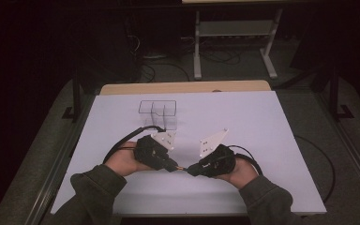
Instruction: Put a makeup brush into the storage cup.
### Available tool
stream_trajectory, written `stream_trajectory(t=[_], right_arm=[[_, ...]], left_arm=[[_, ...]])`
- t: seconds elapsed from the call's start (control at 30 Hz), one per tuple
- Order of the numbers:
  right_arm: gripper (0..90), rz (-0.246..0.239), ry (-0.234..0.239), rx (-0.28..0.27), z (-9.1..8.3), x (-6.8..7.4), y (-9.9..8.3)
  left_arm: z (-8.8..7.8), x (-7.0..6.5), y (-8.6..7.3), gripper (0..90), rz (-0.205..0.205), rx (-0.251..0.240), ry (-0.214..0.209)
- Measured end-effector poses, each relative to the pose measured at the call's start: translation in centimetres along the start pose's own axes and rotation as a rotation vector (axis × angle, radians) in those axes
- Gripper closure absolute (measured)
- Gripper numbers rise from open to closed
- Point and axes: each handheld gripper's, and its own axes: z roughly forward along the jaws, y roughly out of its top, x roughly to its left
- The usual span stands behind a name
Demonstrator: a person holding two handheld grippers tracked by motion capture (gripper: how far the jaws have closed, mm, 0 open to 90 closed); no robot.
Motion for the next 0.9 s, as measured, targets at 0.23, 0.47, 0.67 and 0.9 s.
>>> stream_trajectory(t=[0.23,0.47,0.67,0.9], right_arm=[[81.7,-0.004,0.018,0.017,0.4,0.0,0.1],[76.2,0.005,0.028,0.046,0.7,-0.2,1.0],[77.3,0.003,0.038,0.091,1.2,-0.2,2.0],[81.3,0.015,0.048,0.106,1.4,-0.4,2.3]], left_arm=[[0.1,-0.1,0.2,84.2,0.016,0.027,0.001],[0.0,-0.3,0.5,84.3,0.020,0.051,0.013],[0.2,-0.3,0.7,84.3,0.027,0.077,0.017],[0.3,-0.3,0.7,84.3,0.027,0.080,0.014]])
